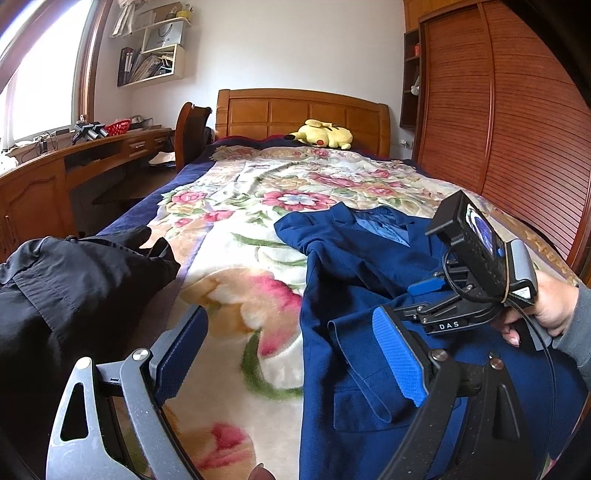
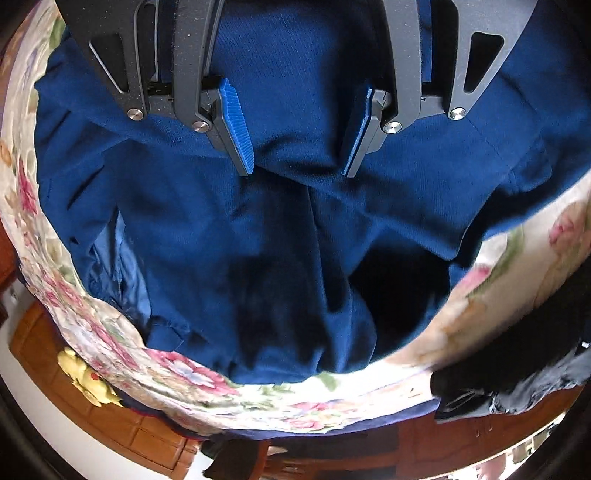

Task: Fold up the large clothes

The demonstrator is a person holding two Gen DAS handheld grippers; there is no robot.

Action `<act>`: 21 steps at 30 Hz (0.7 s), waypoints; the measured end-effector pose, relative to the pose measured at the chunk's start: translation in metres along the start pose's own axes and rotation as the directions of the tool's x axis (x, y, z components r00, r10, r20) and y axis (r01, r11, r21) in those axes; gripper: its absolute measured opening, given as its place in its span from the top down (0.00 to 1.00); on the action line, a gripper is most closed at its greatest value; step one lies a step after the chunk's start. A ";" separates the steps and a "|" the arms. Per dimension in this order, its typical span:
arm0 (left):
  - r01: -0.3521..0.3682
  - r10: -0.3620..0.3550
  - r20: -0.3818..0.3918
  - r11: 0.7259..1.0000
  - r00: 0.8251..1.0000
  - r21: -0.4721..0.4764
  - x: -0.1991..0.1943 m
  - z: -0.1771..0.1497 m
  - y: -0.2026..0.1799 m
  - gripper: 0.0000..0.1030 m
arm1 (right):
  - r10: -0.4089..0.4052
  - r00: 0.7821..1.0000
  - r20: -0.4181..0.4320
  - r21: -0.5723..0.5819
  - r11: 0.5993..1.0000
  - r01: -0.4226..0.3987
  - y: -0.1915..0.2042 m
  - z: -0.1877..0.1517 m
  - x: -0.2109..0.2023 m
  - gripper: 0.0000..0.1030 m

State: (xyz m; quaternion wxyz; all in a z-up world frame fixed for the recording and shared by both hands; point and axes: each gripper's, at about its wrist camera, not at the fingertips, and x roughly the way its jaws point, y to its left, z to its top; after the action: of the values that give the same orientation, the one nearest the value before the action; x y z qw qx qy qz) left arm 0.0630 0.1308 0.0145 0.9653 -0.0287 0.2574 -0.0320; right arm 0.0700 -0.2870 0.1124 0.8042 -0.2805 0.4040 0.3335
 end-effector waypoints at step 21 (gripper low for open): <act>0.004 -0.004 0.013 1.000 1.000 0.001 -0.007 -0.001 -0.001 0.11 | -0.043 0.954 0.296 0.072 0.997 0.023 0.042 -0.117 -0.134 0.99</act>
State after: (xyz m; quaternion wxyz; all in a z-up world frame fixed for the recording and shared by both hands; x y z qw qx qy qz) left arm 0.0561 0.1299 0.0175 0.9669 -0.0290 0.2513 -0.0338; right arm -0.0766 -0.3873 0.1567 0.8703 -0.2065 0.2851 0.3444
